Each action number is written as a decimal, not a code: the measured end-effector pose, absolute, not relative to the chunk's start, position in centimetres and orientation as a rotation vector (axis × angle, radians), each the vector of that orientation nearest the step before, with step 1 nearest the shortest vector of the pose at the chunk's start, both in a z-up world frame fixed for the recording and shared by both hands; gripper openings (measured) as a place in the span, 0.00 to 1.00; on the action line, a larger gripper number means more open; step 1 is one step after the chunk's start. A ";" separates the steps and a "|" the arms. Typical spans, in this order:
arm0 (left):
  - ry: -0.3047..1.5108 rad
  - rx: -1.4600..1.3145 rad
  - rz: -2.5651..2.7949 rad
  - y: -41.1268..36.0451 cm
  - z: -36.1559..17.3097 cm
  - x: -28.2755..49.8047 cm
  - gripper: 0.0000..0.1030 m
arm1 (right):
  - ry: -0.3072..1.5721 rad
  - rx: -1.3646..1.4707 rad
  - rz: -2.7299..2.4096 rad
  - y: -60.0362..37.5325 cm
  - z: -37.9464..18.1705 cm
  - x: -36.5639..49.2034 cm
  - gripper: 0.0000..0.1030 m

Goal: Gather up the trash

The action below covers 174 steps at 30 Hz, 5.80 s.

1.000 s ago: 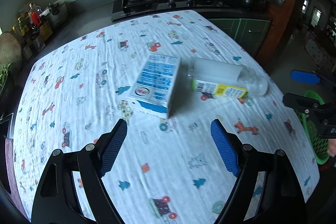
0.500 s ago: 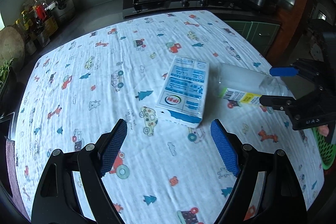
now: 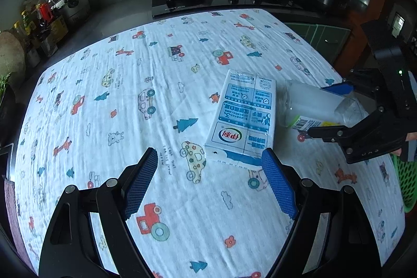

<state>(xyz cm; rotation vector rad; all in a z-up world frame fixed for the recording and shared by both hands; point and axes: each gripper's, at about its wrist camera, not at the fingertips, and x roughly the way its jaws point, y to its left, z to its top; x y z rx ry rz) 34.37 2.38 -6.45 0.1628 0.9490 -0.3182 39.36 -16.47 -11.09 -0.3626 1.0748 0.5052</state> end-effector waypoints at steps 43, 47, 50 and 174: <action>0.984 0.246 -0.467 -6.2 -8.8 36.2 0.61 | 0.999 -0.004 0.240 -24.1 -5.5 27.1 0.55; 0.953 0.226 -0.490 -6.7 -7.5 33.6 0.61 | 0.977 0.019 0.226 -25.0 -4.7 25.2 0.54; 0.924 0.212 -0.511 -7.3 -6.3 31.1 0.61 | 0.956 0.027 0.215 -25.6 -4.1 23.3 0.54; 0.767 0.075 -0.351 -8.2 -0.3 4.9 0.95 | 0.775 0.161 -0.014 -29.8 -0.6 -3.6 0.88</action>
